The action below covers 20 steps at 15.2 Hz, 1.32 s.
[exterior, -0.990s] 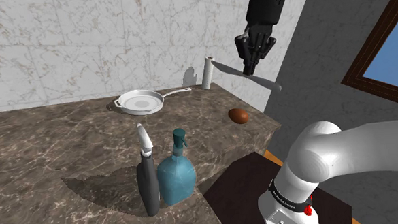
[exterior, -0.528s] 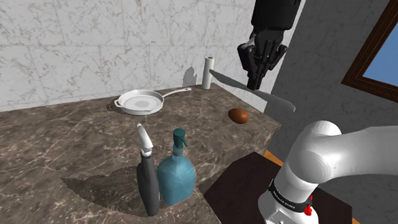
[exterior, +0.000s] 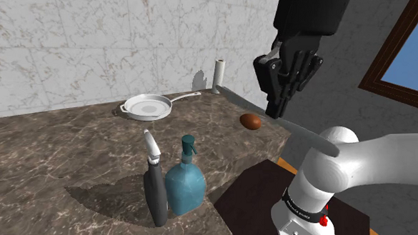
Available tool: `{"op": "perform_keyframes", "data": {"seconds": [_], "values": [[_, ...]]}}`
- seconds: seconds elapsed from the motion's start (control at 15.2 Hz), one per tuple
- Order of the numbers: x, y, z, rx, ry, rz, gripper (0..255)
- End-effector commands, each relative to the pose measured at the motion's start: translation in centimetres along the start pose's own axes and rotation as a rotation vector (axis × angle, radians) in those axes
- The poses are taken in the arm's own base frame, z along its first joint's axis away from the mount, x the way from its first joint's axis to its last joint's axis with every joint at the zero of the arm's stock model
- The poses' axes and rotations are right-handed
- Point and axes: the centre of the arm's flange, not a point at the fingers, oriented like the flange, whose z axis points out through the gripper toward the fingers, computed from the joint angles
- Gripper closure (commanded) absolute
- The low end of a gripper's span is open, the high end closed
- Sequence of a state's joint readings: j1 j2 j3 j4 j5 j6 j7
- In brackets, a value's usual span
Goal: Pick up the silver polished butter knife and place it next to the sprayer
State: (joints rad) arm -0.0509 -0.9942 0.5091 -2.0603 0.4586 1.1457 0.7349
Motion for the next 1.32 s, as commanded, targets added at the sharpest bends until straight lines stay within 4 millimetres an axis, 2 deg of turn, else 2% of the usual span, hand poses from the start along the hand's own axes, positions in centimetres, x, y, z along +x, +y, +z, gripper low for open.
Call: {"op": "perform_keyframes", "data": {"seconds": [0.0,0.26,1.25], "values": [[-1.8,-1.8,0.2,0.000,-0.002,0.001,255],[-5.2,-4.9,0.2,0.000,-0.002,0.001,255],[-5.1,-5.0,8.1,0.000,-0.002,0.001,255]]}}
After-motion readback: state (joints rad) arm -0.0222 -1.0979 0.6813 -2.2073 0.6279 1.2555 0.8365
